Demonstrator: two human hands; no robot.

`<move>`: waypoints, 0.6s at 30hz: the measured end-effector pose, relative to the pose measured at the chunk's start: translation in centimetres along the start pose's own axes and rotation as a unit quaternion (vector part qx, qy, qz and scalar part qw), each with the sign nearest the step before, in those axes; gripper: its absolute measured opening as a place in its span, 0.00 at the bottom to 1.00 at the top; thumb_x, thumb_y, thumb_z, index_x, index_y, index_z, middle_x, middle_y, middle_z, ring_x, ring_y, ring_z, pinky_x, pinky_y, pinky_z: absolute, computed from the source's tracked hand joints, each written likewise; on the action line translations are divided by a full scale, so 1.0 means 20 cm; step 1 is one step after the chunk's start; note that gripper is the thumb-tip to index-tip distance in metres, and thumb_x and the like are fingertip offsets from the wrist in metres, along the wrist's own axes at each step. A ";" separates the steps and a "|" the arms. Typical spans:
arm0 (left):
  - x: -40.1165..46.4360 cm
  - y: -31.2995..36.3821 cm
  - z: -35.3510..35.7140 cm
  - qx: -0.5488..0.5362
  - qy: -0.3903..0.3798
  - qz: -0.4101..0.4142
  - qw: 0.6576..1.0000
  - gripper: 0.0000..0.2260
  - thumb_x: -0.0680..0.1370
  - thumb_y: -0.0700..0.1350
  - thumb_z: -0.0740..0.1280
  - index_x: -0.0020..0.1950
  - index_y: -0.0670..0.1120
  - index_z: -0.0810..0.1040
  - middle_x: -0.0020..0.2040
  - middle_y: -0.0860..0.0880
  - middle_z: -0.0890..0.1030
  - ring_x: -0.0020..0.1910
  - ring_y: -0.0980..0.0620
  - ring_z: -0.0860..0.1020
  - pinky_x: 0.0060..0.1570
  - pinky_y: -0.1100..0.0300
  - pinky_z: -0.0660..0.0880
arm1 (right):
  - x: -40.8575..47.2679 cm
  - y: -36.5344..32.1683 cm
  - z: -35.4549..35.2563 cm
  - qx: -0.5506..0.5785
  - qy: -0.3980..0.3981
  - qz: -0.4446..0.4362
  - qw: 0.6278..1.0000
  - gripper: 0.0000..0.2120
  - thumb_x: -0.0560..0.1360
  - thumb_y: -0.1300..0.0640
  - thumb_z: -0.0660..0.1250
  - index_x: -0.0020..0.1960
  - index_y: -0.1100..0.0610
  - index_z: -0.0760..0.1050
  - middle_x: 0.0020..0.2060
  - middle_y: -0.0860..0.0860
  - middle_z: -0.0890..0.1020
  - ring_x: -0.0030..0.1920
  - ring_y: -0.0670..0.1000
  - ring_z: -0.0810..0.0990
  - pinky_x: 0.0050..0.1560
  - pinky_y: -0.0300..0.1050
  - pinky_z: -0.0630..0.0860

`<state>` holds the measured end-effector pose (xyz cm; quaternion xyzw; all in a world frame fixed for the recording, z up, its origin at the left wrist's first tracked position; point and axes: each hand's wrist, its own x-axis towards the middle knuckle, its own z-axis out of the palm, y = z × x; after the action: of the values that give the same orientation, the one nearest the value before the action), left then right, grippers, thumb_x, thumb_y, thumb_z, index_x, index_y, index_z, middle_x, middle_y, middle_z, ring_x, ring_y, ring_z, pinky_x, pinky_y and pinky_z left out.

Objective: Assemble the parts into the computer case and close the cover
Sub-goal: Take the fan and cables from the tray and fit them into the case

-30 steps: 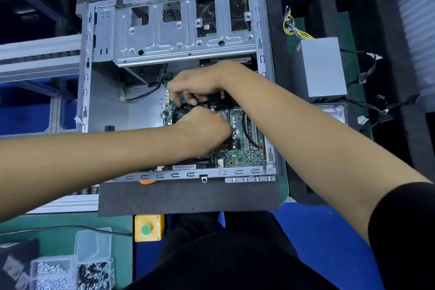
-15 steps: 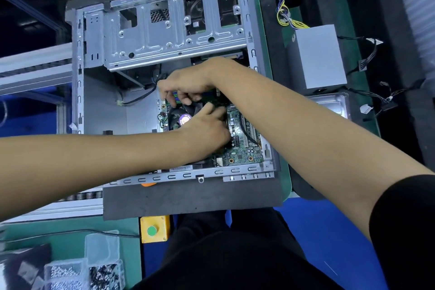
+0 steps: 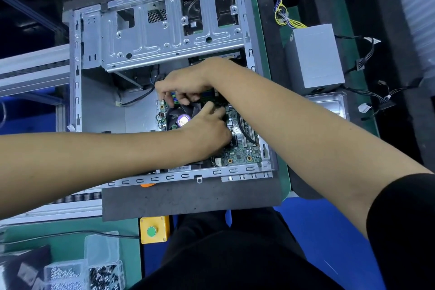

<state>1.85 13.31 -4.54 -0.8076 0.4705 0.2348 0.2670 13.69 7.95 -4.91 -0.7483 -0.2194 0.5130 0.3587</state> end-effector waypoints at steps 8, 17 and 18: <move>0.02 0.01 -0.03 0.010 -0.019 0.009 1.000 0.03 0.82 0.44 0.65 0.54 0.48 0.77 0.53 0.48 0.82 0.62 0.43 0.69 0.60 0.47 0.63 | 0.00 0.00 0.00 -0.003 0.001 0.002 1.000 0.19 0.81 0.42 0.58 0.47 0.56 0.78 0.29 0.52 0.74 0.26 0.51 0.65 0.35 0.45 0.65; 0.03 0.01 -0.03 0.016 -0.024 0.029 0.999 0.09 0.79 0.38 0.65 0.59 0.46 0.77 0.57 0.46 0.82 0.65 0.42 0.72 0.58 0.49 0.70 | 0.00 -0.01 0.00 0.002 0.003 0.004 1.000 0.18 0.82 0.44 0.57 0.47 0.56 0.77 0.29 0.51 0.73 0.24 0.51 0.64 0.31 0.42 0.64; 0.04 0.01 -0.02 0.012 -0.021 0.035 0.999 0.09 0.79 0.38 0.65 0.58 0.46 0.78 0.56 0.46 0.82 0.64 0.42 0.73 0.58 0.49 0.70 | 0.00 -0.01 0.00 0.001 0.003 0.003 1.000 0.18 0.82 0.44 0.57 0.48 0.57 0.77 0.29 0.52 0.73 0.24 0.50 0.63 0.31 0.42 0.64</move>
<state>2.07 12.50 -4.70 -0.7826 0.4951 0.2552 0.2779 13.61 8.05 -4.72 -0.7498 -0.2156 0.5122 0.3591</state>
